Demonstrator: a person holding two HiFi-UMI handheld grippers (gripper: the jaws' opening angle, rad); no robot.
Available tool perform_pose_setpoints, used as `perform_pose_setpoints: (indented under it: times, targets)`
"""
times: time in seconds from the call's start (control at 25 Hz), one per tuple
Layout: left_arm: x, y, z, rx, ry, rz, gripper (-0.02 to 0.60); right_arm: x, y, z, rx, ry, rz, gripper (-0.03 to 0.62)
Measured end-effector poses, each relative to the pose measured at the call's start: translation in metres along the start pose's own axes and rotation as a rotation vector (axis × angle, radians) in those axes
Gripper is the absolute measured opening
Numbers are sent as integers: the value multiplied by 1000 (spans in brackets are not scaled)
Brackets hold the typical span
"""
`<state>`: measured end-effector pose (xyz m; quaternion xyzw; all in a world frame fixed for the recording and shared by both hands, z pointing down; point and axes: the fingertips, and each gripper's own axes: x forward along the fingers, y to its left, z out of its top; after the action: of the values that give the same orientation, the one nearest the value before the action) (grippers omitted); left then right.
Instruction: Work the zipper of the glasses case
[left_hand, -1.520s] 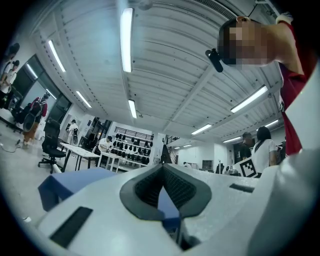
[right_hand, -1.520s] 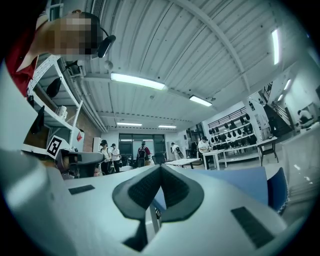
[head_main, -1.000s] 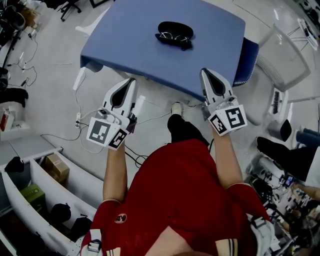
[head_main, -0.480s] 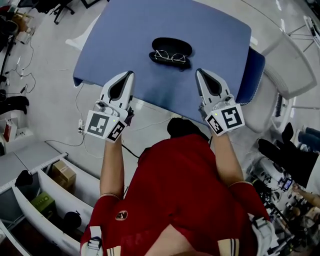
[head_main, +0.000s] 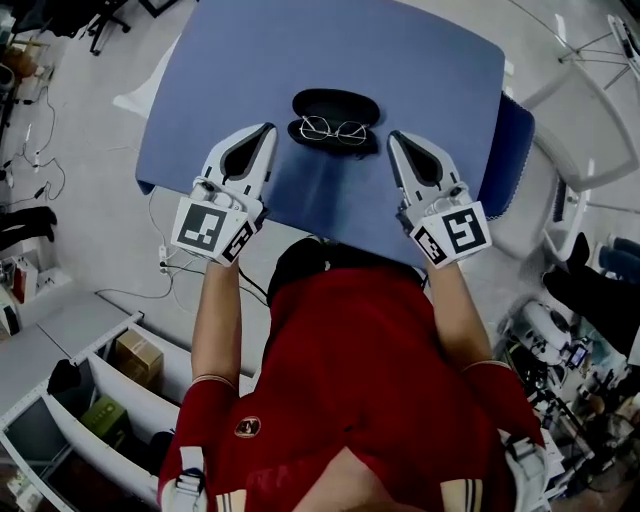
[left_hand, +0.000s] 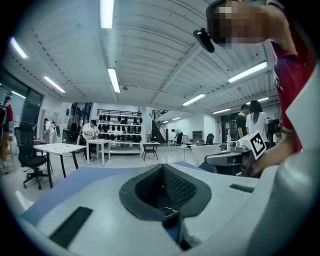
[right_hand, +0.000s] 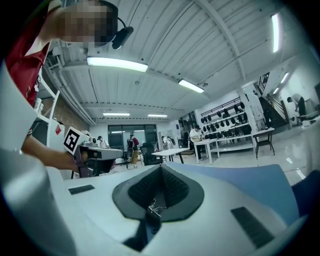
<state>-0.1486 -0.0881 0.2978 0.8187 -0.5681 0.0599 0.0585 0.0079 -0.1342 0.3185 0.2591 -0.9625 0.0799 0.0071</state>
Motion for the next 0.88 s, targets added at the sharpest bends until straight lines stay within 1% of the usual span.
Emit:
perform_pose_setpoints:
  times: [0.12,0.44,0.68,0.84,0.88]
  targets:
    - [16,5,-1,28,24,-52,8,3,-1,0,0,11,-34,-8]
    - [51,16,-17,86,74,-223,8,16,0,-3,-5,13,-174,-8]
    - [77,23,-33,121,141,-321,9,25,1,-11,-15,38,-224,-8]
    - [95,19,-46,164,209,-385,14,27,-4,-15,-20,55,-246,-8]
    - [99,17,-49,178,229,-400,23,27,-5,-16,-21,60,-250,-8]
